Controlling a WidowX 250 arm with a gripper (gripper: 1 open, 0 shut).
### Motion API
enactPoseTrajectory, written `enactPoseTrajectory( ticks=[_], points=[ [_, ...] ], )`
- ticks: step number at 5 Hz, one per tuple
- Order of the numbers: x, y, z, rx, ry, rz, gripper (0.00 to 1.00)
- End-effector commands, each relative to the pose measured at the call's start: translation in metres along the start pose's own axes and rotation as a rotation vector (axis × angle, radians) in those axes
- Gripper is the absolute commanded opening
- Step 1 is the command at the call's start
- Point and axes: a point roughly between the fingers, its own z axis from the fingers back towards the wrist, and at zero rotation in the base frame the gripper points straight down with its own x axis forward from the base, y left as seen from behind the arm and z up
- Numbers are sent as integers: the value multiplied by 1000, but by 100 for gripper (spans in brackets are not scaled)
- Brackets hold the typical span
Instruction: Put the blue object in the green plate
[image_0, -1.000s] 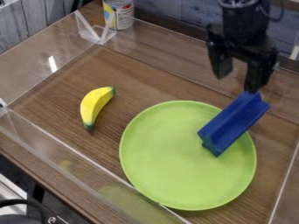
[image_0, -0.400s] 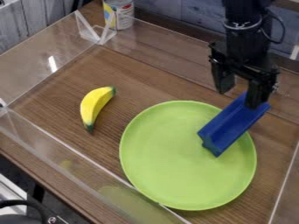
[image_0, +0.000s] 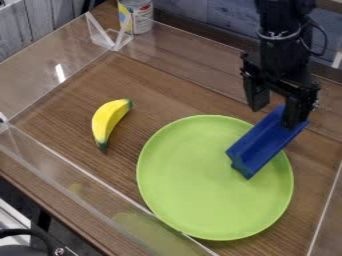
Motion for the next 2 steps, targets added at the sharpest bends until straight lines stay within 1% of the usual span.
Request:
enactPoseTrajectory(
  ticks=[1, 2],
  points=[
    [9, -4, 10, 6, -48, -15, 100],
    [10, -4, 9, 6, -48, -15, 100]
  ],
)
